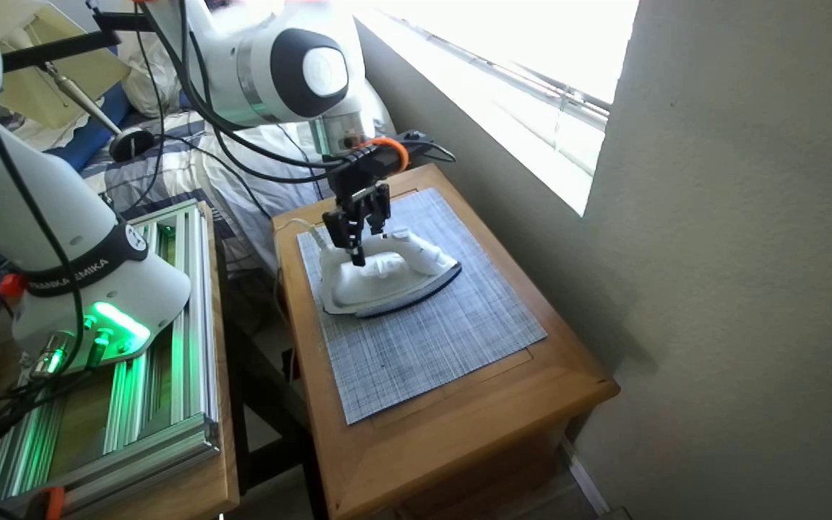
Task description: Turn the iron to the right, then press a button on the iron
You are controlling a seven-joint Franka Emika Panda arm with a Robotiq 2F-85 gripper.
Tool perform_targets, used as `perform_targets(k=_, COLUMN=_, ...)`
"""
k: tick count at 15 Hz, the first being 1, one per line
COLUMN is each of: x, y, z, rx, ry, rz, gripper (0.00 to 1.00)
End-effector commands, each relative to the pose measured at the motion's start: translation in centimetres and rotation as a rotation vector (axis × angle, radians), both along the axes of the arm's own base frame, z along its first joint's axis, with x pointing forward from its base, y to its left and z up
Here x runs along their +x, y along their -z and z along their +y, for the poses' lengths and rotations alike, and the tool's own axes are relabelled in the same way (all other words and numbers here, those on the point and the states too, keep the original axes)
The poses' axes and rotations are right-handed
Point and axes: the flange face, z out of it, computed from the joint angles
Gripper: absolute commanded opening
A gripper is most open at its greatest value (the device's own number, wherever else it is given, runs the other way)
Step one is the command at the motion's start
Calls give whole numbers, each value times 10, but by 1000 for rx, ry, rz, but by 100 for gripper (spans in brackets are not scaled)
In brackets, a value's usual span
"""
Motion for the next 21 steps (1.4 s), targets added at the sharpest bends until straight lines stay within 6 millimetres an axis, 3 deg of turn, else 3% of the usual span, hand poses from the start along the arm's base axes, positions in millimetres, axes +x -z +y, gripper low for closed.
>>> perform_targets(k=1, x=6, y=6, z=-2, rx=-4, ry=-14, rz=-12, gripper=85)
perform_targets(k=2, x=6, y=6, z=-2, rx=-5, ry=-14, rz=-13, gripper=73)
perform_targets(k=3, x=7, y=7, z=-3, rx=-6, ry=-14, rz=-14, gripper=43)
perform_targets(k=5, x=8, y=7, z=-3, rx=-7, ry=-14, rz=-15, gripper=47)
perform_targets(k=8, x=10, y=6, z=-4, rx=-9, ry=-18, rz=-17, gripper=26)
perform_targets(k=11, x=9, y=7, z=-5, rx=-6, ry=3, rz=-10, gripper=11)
perform_targets(k=17, x=2, y=15, z=-8, rx=8, ry=138, rz=29, gripper=0)
perform_targets(k=21, x=3, y=13, z=-8, rx=36, ry=298, rz=39, gripper=0)
